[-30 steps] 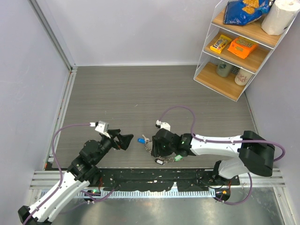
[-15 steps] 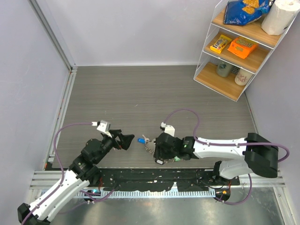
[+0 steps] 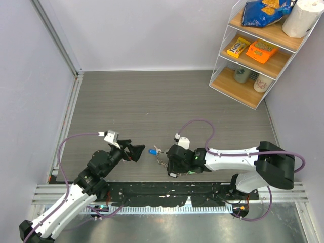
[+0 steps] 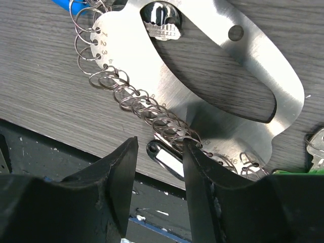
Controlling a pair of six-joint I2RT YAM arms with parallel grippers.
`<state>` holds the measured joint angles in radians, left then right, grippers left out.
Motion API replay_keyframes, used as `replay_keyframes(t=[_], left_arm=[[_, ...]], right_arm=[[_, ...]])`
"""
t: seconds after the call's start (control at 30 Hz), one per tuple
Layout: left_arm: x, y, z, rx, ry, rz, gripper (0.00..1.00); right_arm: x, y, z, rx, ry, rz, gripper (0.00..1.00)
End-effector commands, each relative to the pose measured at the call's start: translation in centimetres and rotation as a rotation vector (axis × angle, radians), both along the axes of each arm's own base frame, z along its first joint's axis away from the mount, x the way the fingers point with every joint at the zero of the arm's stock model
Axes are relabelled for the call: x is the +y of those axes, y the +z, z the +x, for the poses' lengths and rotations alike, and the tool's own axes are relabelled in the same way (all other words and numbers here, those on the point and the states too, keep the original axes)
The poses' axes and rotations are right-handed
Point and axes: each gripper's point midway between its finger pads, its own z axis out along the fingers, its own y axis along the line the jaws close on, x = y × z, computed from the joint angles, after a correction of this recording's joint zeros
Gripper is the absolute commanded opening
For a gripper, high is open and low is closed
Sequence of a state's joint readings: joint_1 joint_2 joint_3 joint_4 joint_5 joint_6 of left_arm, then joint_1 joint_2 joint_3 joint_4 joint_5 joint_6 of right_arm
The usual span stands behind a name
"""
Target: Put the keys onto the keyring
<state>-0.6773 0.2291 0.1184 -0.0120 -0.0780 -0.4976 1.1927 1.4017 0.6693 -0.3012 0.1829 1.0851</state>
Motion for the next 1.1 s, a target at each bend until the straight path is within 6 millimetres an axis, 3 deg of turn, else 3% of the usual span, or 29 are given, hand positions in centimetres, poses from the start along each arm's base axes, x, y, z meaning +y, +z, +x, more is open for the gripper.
replay_keyframes(t=[0.0,0.6,1.0,1.07], left_arm=[[0.0,1.5,0.3,-0.040,0.008,-0.045,0.96],[0.2,2.1,0.1,-0.057,0.013,-0.058,0.96],[0.4,1.7,0.3,-0.047,0.028,-0.046,0.96],[0.4,1.6,0.4,-0.043,0.031,-0.038,0.96]], right_arm=[[-0.9,-0.5,0.6,-0.023,-0.079,-0.023,0.46],[-2.7,-1.1,0.6,-0.028,-0.135,-0.054,0.31],[-3.2,-0.5,0.7,-0.054,-0.138,-0.025,0.05],[-3.3,-0.4,0.8,-0.061,-0.142,-0.018,0.05]])
